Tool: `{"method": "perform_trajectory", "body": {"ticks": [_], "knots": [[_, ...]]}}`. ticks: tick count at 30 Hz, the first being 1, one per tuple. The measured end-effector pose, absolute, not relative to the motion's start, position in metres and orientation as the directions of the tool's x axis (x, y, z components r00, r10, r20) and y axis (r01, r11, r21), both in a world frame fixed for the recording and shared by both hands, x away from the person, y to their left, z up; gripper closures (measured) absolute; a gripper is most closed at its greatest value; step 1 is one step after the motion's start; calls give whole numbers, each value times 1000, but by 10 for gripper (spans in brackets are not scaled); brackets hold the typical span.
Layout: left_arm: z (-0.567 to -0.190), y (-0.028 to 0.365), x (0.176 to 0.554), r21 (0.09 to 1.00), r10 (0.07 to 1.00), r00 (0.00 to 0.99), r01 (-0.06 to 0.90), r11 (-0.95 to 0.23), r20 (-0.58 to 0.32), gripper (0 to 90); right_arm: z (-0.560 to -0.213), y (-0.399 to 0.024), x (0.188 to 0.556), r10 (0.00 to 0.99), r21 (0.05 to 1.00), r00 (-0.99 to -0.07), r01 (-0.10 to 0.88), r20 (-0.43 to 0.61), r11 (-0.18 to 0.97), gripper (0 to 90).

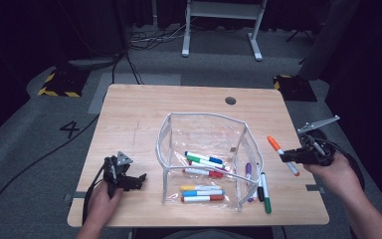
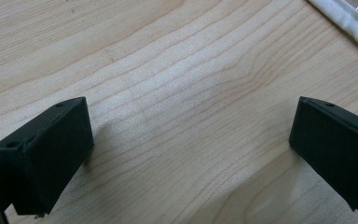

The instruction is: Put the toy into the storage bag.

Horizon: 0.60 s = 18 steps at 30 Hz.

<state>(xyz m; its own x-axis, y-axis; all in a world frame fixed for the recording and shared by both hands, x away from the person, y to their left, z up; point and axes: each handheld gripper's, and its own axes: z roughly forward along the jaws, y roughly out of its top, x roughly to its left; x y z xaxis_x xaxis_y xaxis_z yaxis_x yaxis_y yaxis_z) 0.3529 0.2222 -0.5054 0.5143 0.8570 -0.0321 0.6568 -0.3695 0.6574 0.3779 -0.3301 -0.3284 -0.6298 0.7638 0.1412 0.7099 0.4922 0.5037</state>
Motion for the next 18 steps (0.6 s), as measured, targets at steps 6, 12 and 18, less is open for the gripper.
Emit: {"method": "perform_trajectory", "body": {"ticks": [6,12,18], "knots": [[-505,222,353,657,857,514,657,-370,-32,0,-301,-311,370,709,548,-694,644,124,534,766],[-505,222,353,657,857,515,657,-370,-31,0,-279,-282,365,646,554,-759,574,84,602,766],[-505,221,352,655,860,509,661,-367,-31,0,-259,-256,364,591,558,-805,516,57,649,766]]}}
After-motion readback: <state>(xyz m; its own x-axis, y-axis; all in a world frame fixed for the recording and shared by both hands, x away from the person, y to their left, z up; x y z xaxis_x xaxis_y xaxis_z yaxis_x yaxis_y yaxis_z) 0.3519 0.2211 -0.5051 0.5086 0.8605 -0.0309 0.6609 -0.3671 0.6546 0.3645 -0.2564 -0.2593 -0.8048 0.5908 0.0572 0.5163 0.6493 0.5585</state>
